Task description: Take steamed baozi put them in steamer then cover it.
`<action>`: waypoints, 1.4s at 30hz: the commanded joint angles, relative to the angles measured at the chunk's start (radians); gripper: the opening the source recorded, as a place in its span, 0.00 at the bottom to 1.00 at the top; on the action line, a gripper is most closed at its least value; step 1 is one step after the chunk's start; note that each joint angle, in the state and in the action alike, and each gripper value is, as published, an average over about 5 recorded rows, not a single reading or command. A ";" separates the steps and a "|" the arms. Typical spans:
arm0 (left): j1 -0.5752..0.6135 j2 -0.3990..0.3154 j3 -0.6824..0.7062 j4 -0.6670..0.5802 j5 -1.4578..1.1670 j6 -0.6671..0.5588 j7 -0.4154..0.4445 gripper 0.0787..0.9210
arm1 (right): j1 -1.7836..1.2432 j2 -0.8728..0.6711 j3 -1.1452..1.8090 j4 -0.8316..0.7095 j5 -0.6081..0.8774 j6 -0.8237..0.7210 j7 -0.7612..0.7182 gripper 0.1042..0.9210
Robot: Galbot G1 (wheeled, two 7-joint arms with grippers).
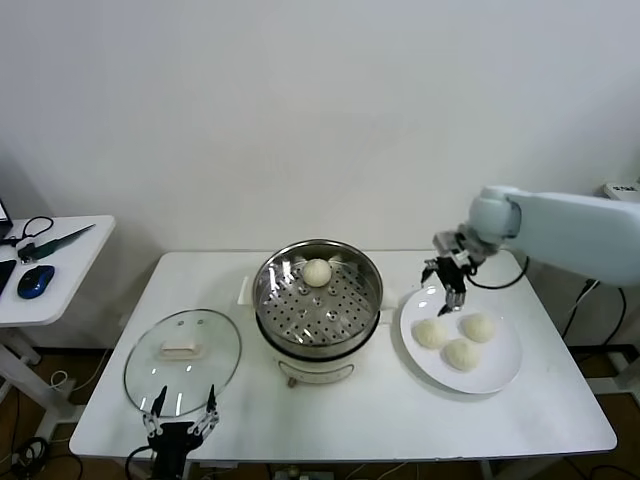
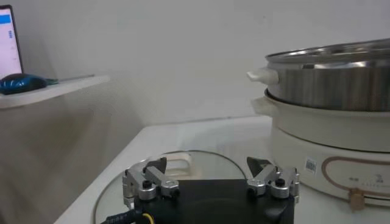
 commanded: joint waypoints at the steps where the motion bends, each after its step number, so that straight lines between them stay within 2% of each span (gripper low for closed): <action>1: 0.002 -0.002 0.000 0.005 0.001 -0.002 0.000 0.88 | -0.194 -0.046 0.122 -0.019 -0.061 -0.129 0.064 0.88; 20: 0.006 0.003 0.004 0.013 0.007 -0.004 0.000 0.88 | -0.341 -0.014 0.253 -0.105 -0.148 -0.140 0.094 0.88; 29: 0.003 0.003 0.005 0.013 0.007 -0.004 -0.001 0.88 | -0.356 -0.008 0.291 -0.112 -0.147 -0.140 0.102 0.70; 37: 0.008 -0.004 0.010 0.009 0.018 -0.008 -0.002 0.88 | -0.294 -0.025 0.288 -0.100 -0.140 -0.110 0.060 0.68; 42: 0.011 -0.007 0.015 0.008 0.023 -0.012 -0.002 0.88 | -0.120 -0.049 0.213 -0.072 -0.063 -0.067 0.000 0.68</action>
